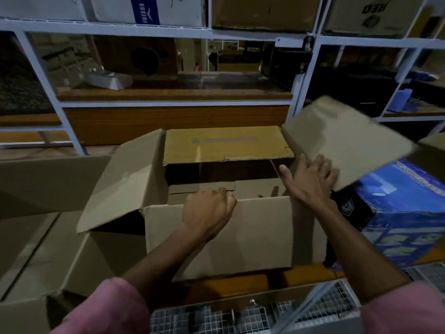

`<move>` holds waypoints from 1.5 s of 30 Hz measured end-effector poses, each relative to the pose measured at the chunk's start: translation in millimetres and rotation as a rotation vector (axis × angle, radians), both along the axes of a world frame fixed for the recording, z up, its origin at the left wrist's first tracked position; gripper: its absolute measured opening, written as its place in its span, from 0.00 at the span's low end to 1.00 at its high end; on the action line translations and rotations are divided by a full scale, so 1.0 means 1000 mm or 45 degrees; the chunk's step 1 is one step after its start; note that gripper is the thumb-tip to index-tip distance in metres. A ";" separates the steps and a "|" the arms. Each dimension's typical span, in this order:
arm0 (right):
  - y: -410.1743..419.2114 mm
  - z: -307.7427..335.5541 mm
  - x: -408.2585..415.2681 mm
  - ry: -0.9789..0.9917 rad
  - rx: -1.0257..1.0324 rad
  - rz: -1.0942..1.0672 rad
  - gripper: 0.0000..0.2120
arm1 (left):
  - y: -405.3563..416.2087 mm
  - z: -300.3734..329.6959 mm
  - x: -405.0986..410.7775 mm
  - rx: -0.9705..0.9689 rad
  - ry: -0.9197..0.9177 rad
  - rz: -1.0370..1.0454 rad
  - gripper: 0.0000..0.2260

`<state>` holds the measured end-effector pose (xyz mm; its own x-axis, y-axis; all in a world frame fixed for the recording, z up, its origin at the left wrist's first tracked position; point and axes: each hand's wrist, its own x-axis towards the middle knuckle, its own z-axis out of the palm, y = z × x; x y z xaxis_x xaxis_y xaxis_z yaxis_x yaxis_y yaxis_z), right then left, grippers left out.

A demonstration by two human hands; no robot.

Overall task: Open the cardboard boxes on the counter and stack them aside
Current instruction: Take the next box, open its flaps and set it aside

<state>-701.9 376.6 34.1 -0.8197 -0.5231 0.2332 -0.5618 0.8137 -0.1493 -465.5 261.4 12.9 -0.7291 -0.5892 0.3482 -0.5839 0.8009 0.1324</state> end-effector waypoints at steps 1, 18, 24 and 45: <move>0.002 0.000 -0.005 -0.048 -0.004 -0.021 0.39 | 0.001 -0.001 0.000 -0.022 0.004 -0.002 0.19; 0.027 0.006 0.072 -0.213 0.062 0.860 0.22 | -0.003 0.001 0.015 -0.025 -0.037 -0.231 0.19; 0.039 0.007 0.084 -0.211 0.030 0.867 0.19 | -0.007 0.003 0.048 -0.064 -0.184 -0.261 0.19; 0.065 0.018 0.139 -0.339 -0.149 0.862 0.12 | 0.018 0.020 0.104 0.089 -0.161 -0.276 0.16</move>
<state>-563.2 441.9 52.6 -0.3626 -0.9187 0.1567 -0.8681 0.2718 -0.4154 -361.8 279.3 33.2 -0.8762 -0.4336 0.2102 -0.4149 0.9007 0.1286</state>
